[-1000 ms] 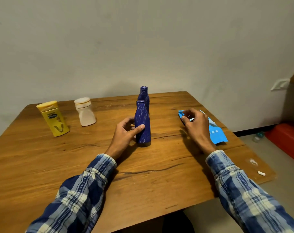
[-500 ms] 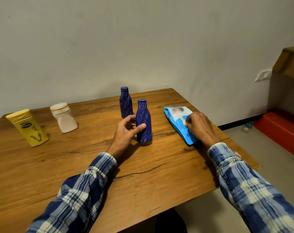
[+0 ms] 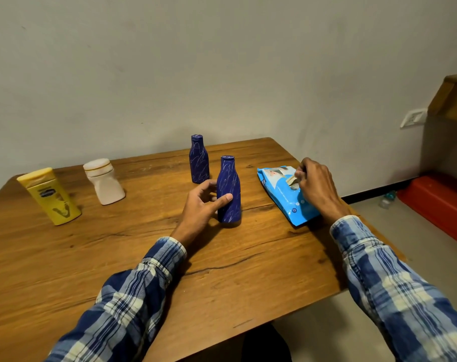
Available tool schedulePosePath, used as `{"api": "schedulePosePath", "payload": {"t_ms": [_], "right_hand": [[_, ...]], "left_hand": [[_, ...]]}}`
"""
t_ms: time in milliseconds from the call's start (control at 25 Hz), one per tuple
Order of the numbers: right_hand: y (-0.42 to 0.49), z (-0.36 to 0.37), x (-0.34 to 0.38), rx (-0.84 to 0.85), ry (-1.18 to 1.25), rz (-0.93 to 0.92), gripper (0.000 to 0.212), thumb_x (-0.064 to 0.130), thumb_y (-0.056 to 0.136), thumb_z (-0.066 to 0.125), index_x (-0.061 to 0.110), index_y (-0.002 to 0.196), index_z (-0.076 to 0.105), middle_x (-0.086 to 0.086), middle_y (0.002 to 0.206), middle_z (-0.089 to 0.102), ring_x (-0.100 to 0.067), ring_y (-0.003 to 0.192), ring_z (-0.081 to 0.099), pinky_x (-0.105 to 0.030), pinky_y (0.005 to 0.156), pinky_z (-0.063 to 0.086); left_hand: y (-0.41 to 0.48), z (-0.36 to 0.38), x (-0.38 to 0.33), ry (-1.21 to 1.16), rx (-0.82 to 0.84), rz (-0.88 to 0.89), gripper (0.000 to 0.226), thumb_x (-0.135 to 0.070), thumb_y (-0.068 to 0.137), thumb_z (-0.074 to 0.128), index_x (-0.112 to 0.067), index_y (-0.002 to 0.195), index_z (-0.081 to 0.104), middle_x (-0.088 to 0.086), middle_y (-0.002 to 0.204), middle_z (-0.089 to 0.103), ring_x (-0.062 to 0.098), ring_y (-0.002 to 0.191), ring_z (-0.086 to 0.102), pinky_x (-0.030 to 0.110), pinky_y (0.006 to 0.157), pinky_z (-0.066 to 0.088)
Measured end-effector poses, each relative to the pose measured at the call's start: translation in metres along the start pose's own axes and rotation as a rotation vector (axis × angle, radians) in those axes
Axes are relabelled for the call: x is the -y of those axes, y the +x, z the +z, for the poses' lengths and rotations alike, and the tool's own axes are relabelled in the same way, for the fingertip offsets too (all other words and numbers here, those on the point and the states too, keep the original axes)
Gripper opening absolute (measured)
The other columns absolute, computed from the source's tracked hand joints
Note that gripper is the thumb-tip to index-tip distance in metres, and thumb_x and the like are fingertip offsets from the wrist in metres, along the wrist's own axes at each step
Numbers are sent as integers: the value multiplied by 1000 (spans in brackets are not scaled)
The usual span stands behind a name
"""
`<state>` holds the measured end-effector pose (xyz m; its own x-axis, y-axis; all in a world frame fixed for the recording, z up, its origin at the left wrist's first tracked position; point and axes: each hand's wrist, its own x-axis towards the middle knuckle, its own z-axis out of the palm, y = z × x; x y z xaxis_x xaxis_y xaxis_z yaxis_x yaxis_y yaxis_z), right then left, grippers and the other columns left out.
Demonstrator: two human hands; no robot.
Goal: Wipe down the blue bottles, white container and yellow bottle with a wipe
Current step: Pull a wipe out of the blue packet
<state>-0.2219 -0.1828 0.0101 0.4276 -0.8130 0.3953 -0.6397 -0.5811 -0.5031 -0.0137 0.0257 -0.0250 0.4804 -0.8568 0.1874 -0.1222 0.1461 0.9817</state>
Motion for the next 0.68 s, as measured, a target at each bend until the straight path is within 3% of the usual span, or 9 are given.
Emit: {"api": "schedulePosePath", "payload": {"t_ms": [120, 240, 400, 520, 680], "right_hand": [[1, -4, 6, -55, 17, -8, 7, 19, 103, 54, 12, 100, 53, -8, 95, 67, -24, 86, 62, -32, 62, 46], [2, -7, 15, -161, 147, 13, 7, 18, 103, 54, 13, 99, 53, -3, 89, 63, -18, 79, 58, -24, 53, 38], [1, -7, 31, -293, 400, 46, 4, 10, 99, 58, 11, 95, 59, 0, 87, 63, -12, 76, 58, -29, 65, 49], [0, -4, 42, -298, 623, 98, 6, 12, 98, 61, 15, 96, 66, 5, 89, 67, -3, 80, 63, -29, 77, 57], [-1, -6, 63, -261, 843, 77, 20, 8, 99, 56, 19, 94, 73, 6, 88, 71, -9, 82, 67, -28, 75, 57]], "left_hand": [[-3, -2, 0, -4, -8, 7, 40, -19, 91, 76, -17, 128, 63, 7, 126, 69, 32, 112, 67, 39, 81, 60], [-7, -8, 1, -61, -32, -18, 38, -18, 89, 78, -19, 125, 65, 9, 125, 69, 38, 114, 65, 58, 86, 60], [-11, -19, 0, -62, -49, -14, 41, -24, 86, 82, -24, 124, 66, 8, 124, 69, 39, 115, 64, 70, 84, 56], [-15, -26, -2, -110, -62, -49, 43, -26, 84, 83, -25, 124, 67, 10, 126, 68, 40, 118, 63, 70, 84, 56], [-23, -36, -4, -112, -82, -52, 42, -20, 88, 80, -20, 127, 64, 10, 125, 67, 37, 116, 65, 64, 85, 59]]}}
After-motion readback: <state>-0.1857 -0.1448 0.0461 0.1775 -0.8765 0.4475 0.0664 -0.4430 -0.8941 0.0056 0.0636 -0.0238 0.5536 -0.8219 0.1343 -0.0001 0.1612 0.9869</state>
